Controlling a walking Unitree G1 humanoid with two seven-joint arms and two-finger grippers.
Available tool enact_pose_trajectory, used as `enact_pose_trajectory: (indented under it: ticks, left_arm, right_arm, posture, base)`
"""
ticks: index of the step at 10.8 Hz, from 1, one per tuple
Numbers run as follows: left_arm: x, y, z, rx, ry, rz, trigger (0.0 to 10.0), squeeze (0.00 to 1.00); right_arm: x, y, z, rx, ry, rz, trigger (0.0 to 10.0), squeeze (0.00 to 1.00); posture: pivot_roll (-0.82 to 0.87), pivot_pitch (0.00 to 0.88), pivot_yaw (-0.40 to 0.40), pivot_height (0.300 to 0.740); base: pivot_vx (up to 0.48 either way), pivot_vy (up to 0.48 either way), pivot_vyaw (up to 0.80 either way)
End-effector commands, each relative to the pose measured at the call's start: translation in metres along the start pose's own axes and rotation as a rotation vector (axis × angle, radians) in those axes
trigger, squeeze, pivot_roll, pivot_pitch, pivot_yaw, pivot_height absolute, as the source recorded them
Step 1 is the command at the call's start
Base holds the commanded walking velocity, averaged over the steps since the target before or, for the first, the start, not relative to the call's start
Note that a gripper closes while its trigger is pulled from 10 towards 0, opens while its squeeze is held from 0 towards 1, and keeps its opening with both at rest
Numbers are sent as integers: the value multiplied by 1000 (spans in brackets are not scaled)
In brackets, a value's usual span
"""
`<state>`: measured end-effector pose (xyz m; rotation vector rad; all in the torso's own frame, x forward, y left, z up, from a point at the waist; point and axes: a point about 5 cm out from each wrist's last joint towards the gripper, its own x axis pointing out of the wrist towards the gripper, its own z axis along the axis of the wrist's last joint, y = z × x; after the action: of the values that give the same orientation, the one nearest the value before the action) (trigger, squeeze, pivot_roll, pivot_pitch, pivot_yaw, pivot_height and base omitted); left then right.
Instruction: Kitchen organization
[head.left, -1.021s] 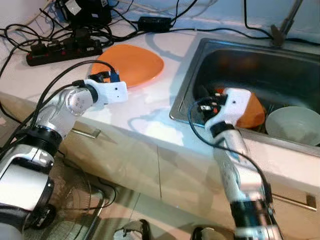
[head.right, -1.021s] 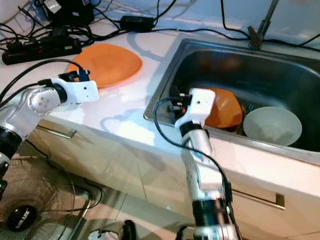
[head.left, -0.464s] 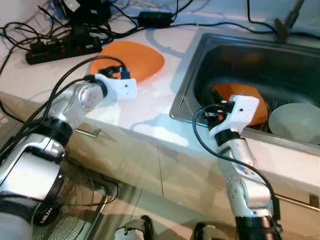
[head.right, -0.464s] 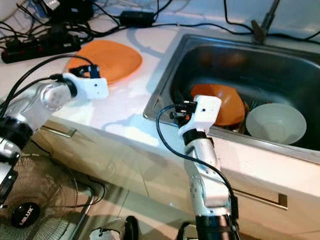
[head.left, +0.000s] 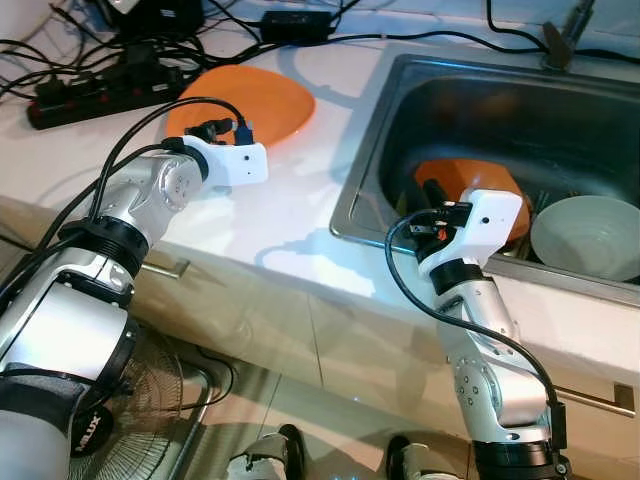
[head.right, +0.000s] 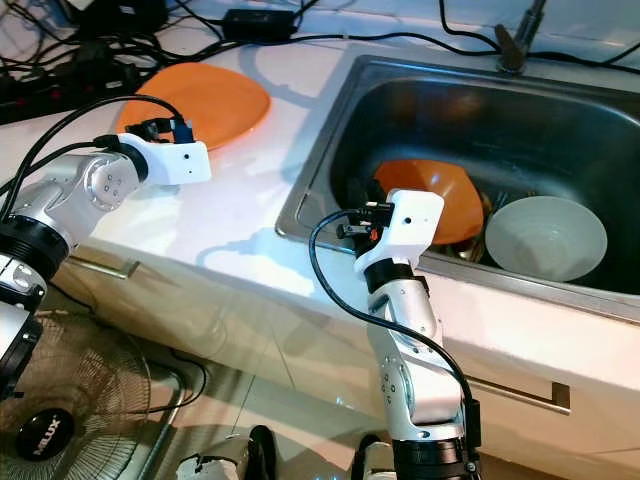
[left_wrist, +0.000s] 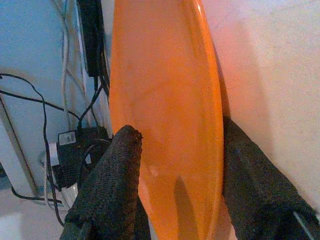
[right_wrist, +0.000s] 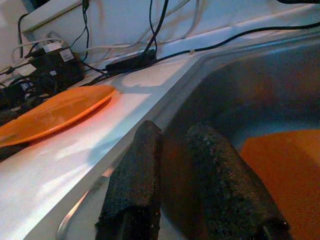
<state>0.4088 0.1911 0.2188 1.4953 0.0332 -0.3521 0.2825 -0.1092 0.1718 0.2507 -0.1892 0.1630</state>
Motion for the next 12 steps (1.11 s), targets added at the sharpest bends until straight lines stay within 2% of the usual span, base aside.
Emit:
enact_pose_trajectory:
  ticks: [1, 5, 10, 12]
  left_arm:
    - [0, -13, -7, 11, 37, -65, 0, 0]
    - [0, -11, -6, 16, 29, -51, 0, 0]
    - [0, -17, -6, 26, 19, -64, 0, 0]
    - [2, -18, 9, 47, -57, -35, 0, 0]
  right_arm:
    - [-7, -8, -23, 11, 121, -57, 10000, 0]
    - [-3, -8, -23, 13, 121, -53, 10000, 0]
    - [-1, -6, -24, 20, 121, -48, 10000, 0]
    - [4, -5, -26, 26, 117, -44, 10000, 0]
  posture:
    - [-12, 251, 94, 740]
    - [-2, 242, 92, 740]
    - [6, 232, 94, 740]
    - [12, 201, 96, 740]
  base:
    - [0, 0, 0]
    - [0, 0, 0]
    - [0, 0, 0]
    - [0, 0, 0]
